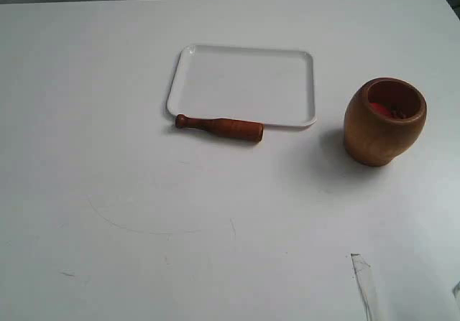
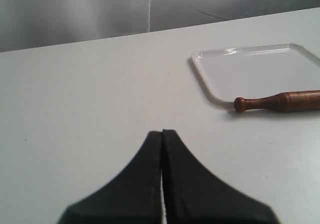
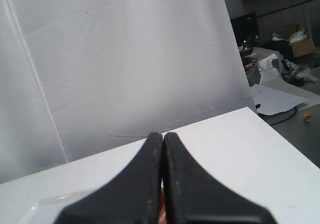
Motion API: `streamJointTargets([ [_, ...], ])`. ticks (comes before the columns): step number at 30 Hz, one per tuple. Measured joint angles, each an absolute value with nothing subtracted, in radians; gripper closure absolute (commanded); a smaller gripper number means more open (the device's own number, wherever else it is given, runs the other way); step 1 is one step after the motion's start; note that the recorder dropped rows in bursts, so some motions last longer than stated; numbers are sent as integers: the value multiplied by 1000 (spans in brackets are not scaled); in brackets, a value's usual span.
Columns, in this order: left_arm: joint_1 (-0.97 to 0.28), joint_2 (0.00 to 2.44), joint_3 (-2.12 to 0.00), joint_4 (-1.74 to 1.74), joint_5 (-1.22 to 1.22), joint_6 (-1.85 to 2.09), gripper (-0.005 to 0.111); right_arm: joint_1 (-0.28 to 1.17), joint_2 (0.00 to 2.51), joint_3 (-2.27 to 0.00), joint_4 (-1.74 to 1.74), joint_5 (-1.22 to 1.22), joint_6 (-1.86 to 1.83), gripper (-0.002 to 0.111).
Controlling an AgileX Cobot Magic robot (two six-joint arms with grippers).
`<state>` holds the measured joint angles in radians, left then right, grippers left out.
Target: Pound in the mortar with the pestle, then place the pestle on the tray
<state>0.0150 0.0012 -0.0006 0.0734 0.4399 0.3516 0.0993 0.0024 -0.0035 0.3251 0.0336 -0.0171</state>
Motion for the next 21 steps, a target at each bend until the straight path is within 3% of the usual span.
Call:
streamJointTargets([
  [10,15,1,-1,73,440,352,107,99,2,-36,450,-16,-20,108],
  [14,15,1,-1,73,440,352,107,99,12,-286,371,24,-41,108],
  [21,15,1,-1,73,440,352,107,99,294,-727,391,441,-338,108],
])
